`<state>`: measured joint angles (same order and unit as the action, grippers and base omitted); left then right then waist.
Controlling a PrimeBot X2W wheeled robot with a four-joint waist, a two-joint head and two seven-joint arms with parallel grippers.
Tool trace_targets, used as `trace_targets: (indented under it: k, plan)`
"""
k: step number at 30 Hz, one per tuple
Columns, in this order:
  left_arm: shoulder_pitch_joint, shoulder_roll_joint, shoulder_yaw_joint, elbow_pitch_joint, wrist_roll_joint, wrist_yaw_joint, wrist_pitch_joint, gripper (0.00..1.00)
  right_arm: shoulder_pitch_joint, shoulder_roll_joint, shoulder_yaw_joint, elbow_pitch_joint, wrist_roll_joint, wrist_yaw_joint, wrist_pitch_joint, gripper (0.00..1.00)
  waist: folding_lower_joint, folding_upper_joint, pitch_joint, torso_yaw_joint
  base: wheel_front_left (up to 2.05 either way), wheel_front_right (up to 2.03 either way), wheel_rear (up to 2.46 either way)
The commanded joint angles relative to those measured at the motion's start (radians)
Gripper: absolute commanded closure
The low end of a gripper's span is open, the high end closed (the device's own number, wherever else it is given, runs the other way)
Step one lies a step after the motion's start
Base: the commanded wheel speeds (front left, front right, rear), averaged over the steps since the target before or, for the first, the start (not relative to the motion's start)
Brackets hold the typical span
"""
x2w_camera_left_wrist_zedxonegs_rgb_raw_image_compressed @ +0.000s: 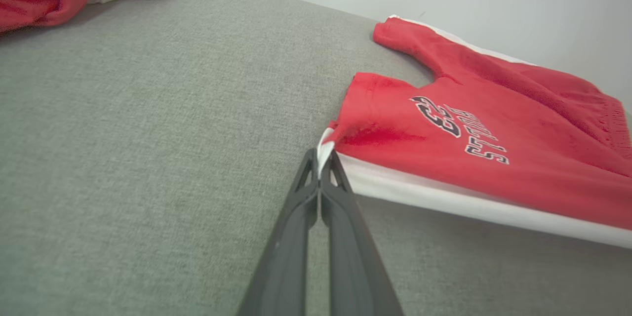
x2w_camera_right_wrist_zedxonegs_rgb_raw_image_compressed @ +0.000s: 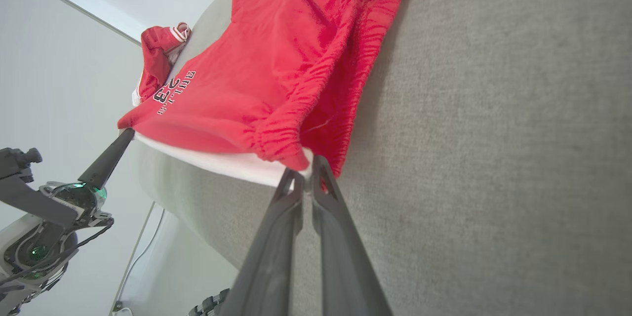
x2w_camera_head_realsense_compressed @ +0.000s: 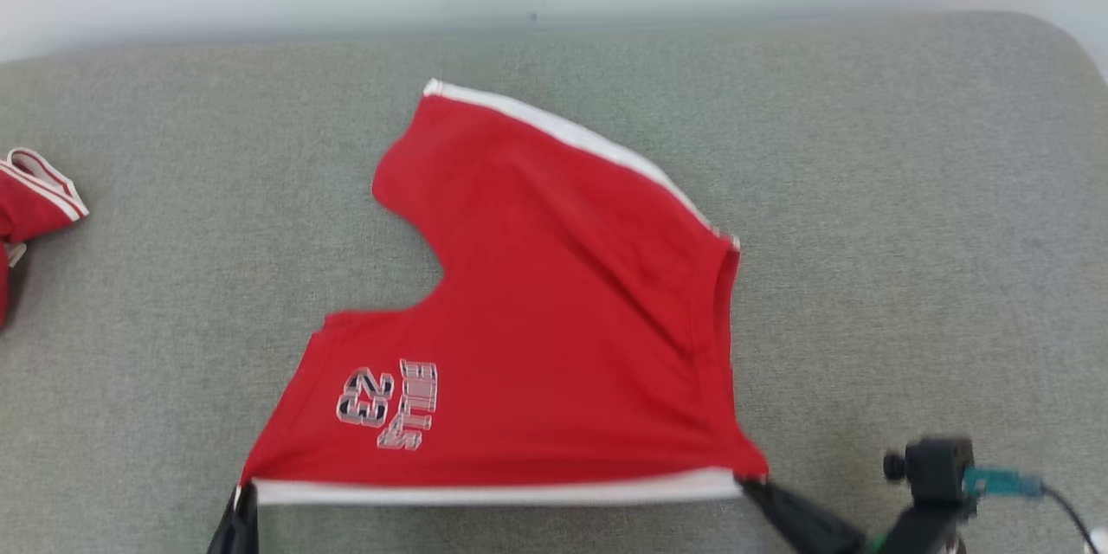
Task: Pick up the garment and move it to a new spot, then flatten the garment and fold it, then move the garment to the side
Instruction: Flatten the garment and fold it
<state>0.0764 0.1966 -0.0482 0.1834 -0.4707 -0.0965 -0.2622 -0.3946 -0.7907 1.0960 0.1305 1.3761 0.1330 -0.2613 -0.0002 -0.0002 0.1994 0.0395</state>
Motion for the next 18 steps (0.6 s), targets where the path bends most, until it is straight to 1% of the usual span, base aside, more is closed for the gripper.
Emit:
trace_targets:
  k: [1, 5, 7, 11, 14, 18]
  plan:
    - [0.023, 0.005, 0.028, 0.014, 0.015, 0.005, -0.004, 1.00, 0.037, -0.018, 0.000, -0.001, -0.002, -0.004, -0.005, 1.00, 0.0002, 0.0002, -0.013, -0.007, 0.00, 0.00, 0.00]
    - [0.041, -0.011, 0.058, 0.030, 0.045, -0.009, -0.004, 1.00, 0.106, -0.016, -0.015, -0.032, -0.005, -0.004, -0.005, 1.00, 0.0002, 0.0002, -0.014, -0.009, 0.00, 0.00, 0.00]
    - [0.028, -0.014, 0.069, 0.028, 0.059, -0.014, -0.004, 1.00, 0.129, 0.000, -0.034, -0.047, -0.005, -0.004, -0.005, 1.00, 0.0002, 0.0002, -0.012, -0.011, 0.00, 0.00, 0.00]
    - [-0.026, 0.007, 0.070, 0.005, 0.091, -0.023, -0.004, 1.00, 0.120, 0.021, -0.052, -0.071, -0.026, -0.004, -0.005, 1.00, 0.0002, 0.0002, -0.006, -0.026, 0.00, 0.00, 0.00]
    - [-0.096, 0.058, 0.045, -0.003, 0.121, -0.029, -0.004, 1.00, 0.083, 0.032, -0.066, -0.092, -0.030, -0.004, -0.005, 1.00, 0.0002, 0.0002, 0.003, -0.046, 0.00, 0.00, 0.00]
    - [-0.235, 0.152, -0.009, 0.001, 0.151, -0.030, 0.027, 1.00, 0.026, 0.058, -0.096, -0.115, -0.006, -0.004, -0.005, 1.00, 0.0002, 0.0002, 0.032, -0.079, 0.00, 0.00, 0.00]
